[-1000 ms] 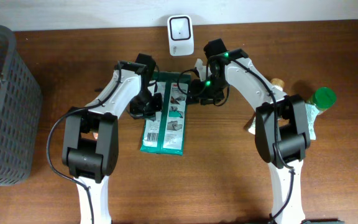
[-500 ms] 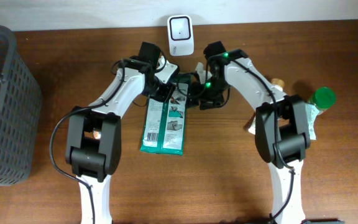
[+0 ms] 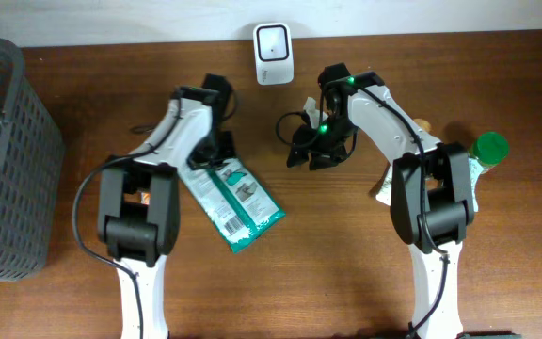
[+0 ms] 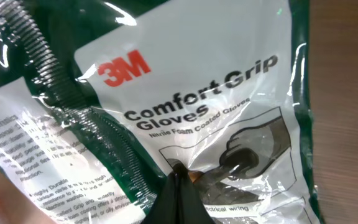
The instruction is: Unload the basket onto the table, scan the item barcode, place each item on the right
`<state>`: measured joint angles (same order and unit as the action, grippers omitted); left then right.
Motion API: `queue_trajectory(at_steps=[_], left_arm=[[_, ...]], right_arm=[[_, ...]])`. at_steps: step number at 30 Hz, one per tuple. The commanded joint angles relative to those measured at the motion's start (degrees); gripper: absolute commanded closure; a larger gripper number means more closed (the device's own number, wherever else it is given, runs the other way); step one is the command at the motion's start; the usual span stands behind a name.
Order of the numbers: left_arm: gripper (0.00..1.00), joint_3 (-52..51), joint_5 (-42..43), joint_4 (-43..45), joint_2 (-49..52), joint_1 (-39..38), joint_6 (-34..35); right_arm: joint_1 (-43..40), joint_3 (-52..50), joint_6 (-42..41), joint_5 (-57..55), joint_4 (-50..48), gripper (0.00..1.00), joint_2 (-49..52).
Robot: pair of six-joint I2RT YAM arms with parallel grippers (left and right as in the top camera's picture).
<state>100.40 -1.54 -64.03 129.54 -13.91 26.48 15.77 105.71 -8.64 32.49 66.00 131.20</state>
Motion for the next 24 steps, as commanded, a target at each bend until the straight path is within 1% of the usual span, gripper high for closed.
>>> queue_trajectory(at_steps=[1, 3, 6, 8, 13, 15, 16, 17, 18, 19, 21, 23, 24], left_arm=[[1.0, -2.0, 6.2, -4.3, 2.2, 3.8, 8.3], [1.0, -2.0, 9.4, -4.3, 2.2, 4.6, 8.3], [1.0, -2.0, 10.4, -1.7, 2.2, 5.2, 8.3], [1.0, -2.0, 10.3, -0.5, 2.2, 5.2, 8.3], [1.0, -2.0, 10.3, 0.5, 2.2, 5.5, 8.2], [1.0, -2.0, 10.3, 0.6, 2.2, 5.6, 8.2], [1.0, -2.0, 10.3, 0.6, 2.2, 5.6, 8.2], [1.0, -2.0, 10.2, 0.5, 2.2, 5.6, 7.8], [1.0, -2.0, 10.2, 0.5, 2.1, 5.6, 6.2], [1.0, -1.3, 7.0, 0.5, 1.9, 5.6, 2.5], [1.0, 1.4, 2.8, -1.6, 1.1, 6.1, 2.0], [1.0, 5.7, 2.2, -3.3, -0.4, 7.5, -0.1], [0.94, 9.1, 2.1, -4.9, -1.3, 8.9, -0.6]], right_arm=[[0.4, -0.4, 0.9, 0.8, 0.2, 0.45, -1.3], [0.6, -0.4, 2.5, 2.6, 0.7, 0.45, -1.3], [3.3, -0.4, 2.9, 4.0, 1.9, 0.47, -1.3], [7.0, -0.7, 2.9, 3.7, 2.6, 0.52, -1.3], [12.9, -4.8, -2.4, 0.3, -1.5, 0.52, -1.3], [14.1, -4.9, -2.4, 0.7, -1.3, 0.52, -1.3], [15.0, -4.9, -2.3, 2.3, -1.3, 0.55, -1.3], [15.8, -4.9, -2.3, 3.3, -1.4, 0.71, -1.3], [16.2, -4.9, -2.3, 3.3, -1.5, 0.86, -1.3], [16.5, -4.9, -2.3, 3.3, -1.7, 0.95, -1.3], [16.4, -4.9, -2.3, 3.3, -2.8, 0.96, -1.3], [16.4, -4.8, -2.4, 6.0, -4.4, 0.95, -1.3], [16.6, -4.8, -2.8, 9.3, -6.6, 0.95, -1.3]])
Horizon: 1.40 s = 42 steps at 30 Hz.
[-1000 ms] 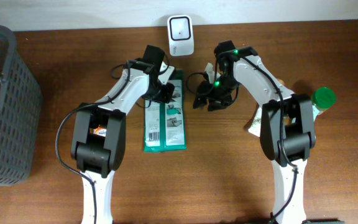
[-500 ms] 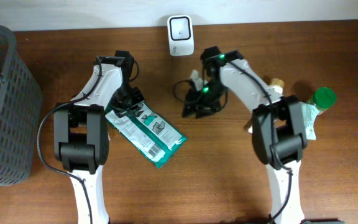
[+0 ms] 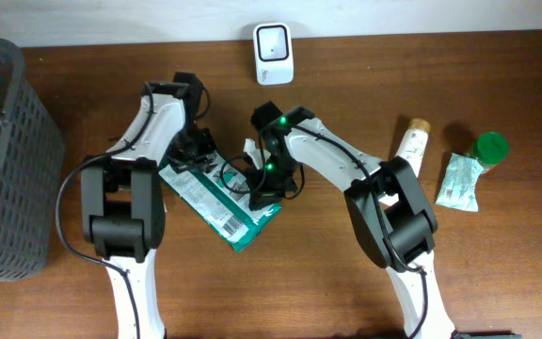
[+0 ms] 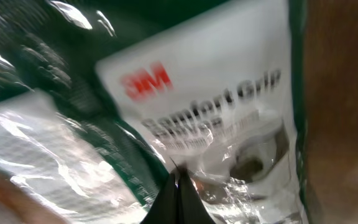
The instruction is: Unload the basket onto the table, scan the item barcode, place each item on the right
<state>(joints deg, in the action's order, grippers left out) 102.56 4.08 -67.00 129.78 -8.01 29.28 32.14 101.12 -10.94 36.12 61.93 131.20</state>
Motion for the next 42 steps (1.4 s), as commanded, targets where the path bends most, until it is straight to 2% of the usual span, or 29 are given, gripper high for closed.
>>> queue_trajectory(at_steps=[1, 3, 7, 11, 13, 15, 23, 25, 29, 31, 34, 38, 40, 42], left_arm=[[0.88, 9.3, -3.5, -3.3, -2.1, 3.9, -4.0], [0.82, 15.5, -3.5, -6.8, -3.3, 6.1, -6.0], [0.72, 20.9, -3.4, -10.3, -3.8, 7.1, -7.8], [0.76, 20.9, -3.5, -10.4, -3.8, 6.7, -9.8], [0.83, 20.5, -3.5, -10.0, -3.8, 6.1, -10.8], [0.84, 20.3, -3.5, -9.8, -3.8, 5.9, -11.0], [0.8, 20.2, -3.5, -8.9, -3.8, 3.0, -15.3], [0.79, 20.2, -3.5, -8.6, -3.8, 2.8, -15.3], [0.78, 20.1, -3.5, -8.7, -3.8, 2.8, -15.3], [0.79, 19.4, -3.4, -8.7, -3.8, 2.7, -15.3], [0.8, 15.7, -3.4, -7.4, -3.8, 1.7, -15.3], [0.8, 8.8, -3.5, -1.3, -3.8, -0.5, -16.2], [0.78, 7.7, -3.5, 1.5, -3.8, -0.8, -19.0], [0.81, 7.0, -3.5, 6.9, -3.8, -0.8, -25.0]], right_arm=[[0.7, -0.2, -1.7, 5.8, -3.8, 0.96, -1.3], [3.0, -0.2, -3.8, 3.3, -6.2, 0.96, -1.2], [7.5, -0.3, -9.8, -6.4, -7.6, 0.96, 0.5], [7.2, -0.5, -10.3, -10.0, -5.9, 0.96, 0.8], [5.6, -0.5, -10.9, -13.7, -4.5, 0.96, 0.8], [4.2, -0.5, -11.1, -14.9, -4.6, 0.96, 0.9], [0.9, -0.5, -12.5, -16.3, -5.3, 0.96, 4.2], [-2.6, -0.1, -11.6, -18.5, -5.8, 0.96, 4.2], [-6.8, 2.9, -4.8, -24.6, -7.9, 0.96, 4.2], [-8.3, 4.4, 1.4, -26.6, -13.2, 0.95, 4.2], [-9.0, 4.5, 2.4, -25.4, -21.6, 0.94, 4.2], [-8.2, 4.5, 4.5, -18.3, -27.2, 0.86, 4.2], [-8.4, 5.4, 4.5, -18.3, -24.5, 0.8, 3.6], [-9.3, 9.7, 4.7, -16.9, -13.8, 0.68, -1.1]])
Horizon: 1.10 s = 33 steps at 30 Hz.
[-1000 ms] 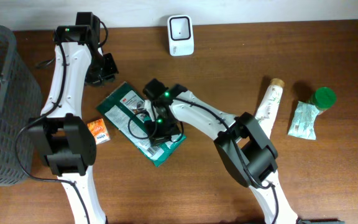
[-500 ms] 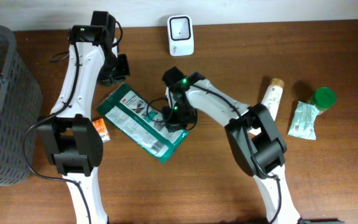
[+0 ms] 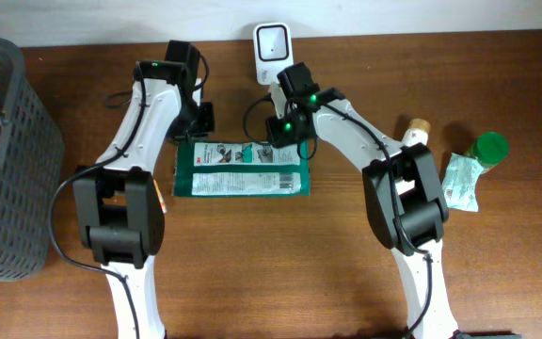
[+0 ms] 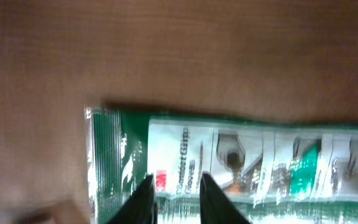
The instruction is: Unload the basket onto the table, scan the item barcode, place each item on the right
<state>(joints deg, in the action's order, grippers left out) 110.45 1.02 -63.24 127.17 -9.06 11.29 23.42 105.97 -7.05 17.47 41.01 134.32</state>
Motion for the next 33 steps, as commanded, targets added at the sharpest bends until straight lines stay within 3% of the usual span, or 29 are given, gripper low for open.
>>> queue_trajectory(at_steps=[1, 6, 10, 18, 24, 33], left_arm=[[0.83, -0.9, -0.4, 4.9, -1.2, 0.2, -8.5], [0.87, -0.9, -0.4, 9.9, 0.3, 0.2, -11.9], [0.94, -0.9, -0.4, 10.1, 3.8, 0.2, -17.2], [0.97, -0.9, -0.4, 6.8, 7.6, 0.1, -18.9], [0.97, -1.0, 6.4, -1.4, 9.0, 0.0, -18.6], [0.98, -3.9, 8.2, -8.9, 9.0, -2.1, -15.8]], right_arm=[[-0.5, 6.5, 0.8, 1.4, 12.2, 0.63, -6.2], [-0.2, 7.4, -2.9, 2.0, 33.8, 0.62, -8.0], [1.4, 0.0, -4.5, 2.1, 34.8, 0.62, -7.8], [1.4, -11.6, -11.0, 3.5, 25.2, 0.62, -7.8], [1.4, -12.2, -20.5, 3.6, 12.6, 0.62, -7.5], [1.2, -12.2, -22.4, 3.3, -0.6, 0.62, -4.9]])
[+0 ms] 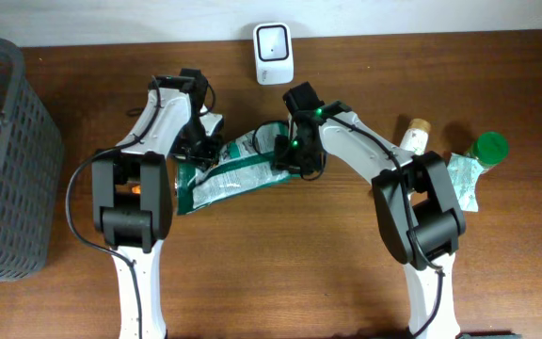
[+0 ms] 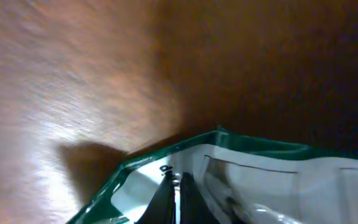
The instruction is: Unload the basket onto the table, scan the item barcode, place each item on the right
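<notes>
The green and white 3M glove packet (image 1: pixel 238 171) hangs crumpled and tilted between my two grippers, below the white scanner (image 1: pixel 274 41) at the table's back edge. My left gripper (image 1: pixel 205 151) holds its left upper edge. In the left wrist view the dark fingers (image 2: pixel 169 193) are nearly closed, with the packet's (image 2: pixel 260 180) film pinched between them, so the left gripper (image 2: pixel 179 186) is shut on it. My right gripper (image 1: pixel 292 155) sits on the packet's raised right end and appears to grip it. The barcode is not visible.
A dark mesh basket (image 1: pixel 7 160) stands at the left edge. At the right lie a tube (image 1: pixel 410 141), a small green packet (image 1: pixel 459 181) and a green-capped bottle (image 1: pixel 490 148). Bare wooden table (image 1: pixel 280 264) fills the front.
The packet lay flat and level with my left gripper open over its left end. Now the left gripper is shut on that end, and the packet is crumpled and tilted, right end higher.
The packet first lay slantwise with my left gripper shut low over it and the right arm off near the scanner. Then the right gripper was at the packet. Then the packet lay level below the scanner, left gripper open. Now both grippers hold it.
</notes>
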`<state>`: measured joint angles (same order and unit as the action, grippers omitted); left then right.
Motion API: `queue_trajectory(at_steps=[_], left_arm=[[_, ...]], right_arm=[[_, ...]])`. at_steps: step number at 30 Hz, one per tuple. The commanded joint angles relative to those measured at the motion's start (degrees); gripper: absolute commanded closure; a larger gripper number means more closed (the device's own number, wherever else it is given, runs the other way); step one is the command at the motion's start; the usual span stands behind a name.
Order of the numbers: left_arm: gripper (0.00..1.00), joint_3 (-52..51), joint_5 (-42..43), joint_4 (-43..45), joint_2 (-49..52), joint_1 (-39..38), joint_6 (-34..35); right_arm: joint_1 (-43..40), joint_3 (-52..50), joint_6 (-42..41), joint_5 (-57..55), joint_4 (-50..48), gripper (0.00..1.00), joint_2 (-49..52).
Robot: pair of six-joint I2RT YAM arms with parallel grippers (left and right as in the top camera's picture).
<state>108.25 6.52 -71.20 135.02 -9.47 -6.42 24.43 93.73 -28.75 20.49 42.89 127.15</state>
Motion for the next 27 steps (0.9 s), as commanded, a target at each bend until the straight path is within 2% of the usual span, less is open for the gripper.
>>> queue_trajectory(at_steps=[1, 6, 9, 11, 15, 18, 21, 23, 24, 25, 27], left_arm=[[0.99, -2.1, 2.7, -1.1, 1.2, -1.9, 3.3], [0.98, -2.4, 3.4, -5.7, 1.2, -2.1, 11.2], [0.96, -2.4, 9.5, -9.0, 1.2, -2.1, 11.2], [0.97, -2.4, 15.4, -11.6, 1.2, -2.2, 11.2], [1.0, -2.4, 20.5, -15.0, 1.2, -2.4, 11.2], [1.0, -2.3, 20.9, -12.9, 1.1, -2.5, 11.0], [1.0, 0.9, 18.9, -7.7, 1.1, -2.2, 6.6], [1.0, 4.7, 10.6, -5.2, 1.1, -2.0, 6.6], [1.0, 5.6, 7.1, -3.9, 1.1, -2.0, 6.6], [1.0, 6.0, 4.6, -2.7, 1.1, -2.0, 6.1], [1.0, 6.0, -0.2, -0.1, 1.1, -1.9, 3.0]], right_arm=[[0.2, 0.1, -0.7, 0.3, -4.1, 0.62, 2.3], [-1.7, 0.3, -0.9, 2.0, -10.0, 0.62, 2.3], [-4.2, 0.4, -1.8, 7.1, -13.6, 0.62, 2.2], [-5.3, 1.2, -1.8, 8.9, -14.2, 0.62, 2.2], [-7.0, 3.5, -0.4, 10.7, -13.6, 0.61, 2.1], [-11.5, 9.9, 5.9, 17.4, -4.2, 0.58, 1.3], [-14.3, 17.1, 14.2, 17.8, 12.9, 0.55, -0.5], [-14.1, 19.1, 15.0, 10.7, 23.4, 0.55, -0.8], [-13.6, 18.8, 15.0, 7.4, 25.6, 0.55, -0.7], [-12.9, 18.1, 14.8, 4.3, 26.7, 0.56, -0.4], [-10.8, 15.7, 12.8, -1.8, 26.0, 0.64, -0.3]])
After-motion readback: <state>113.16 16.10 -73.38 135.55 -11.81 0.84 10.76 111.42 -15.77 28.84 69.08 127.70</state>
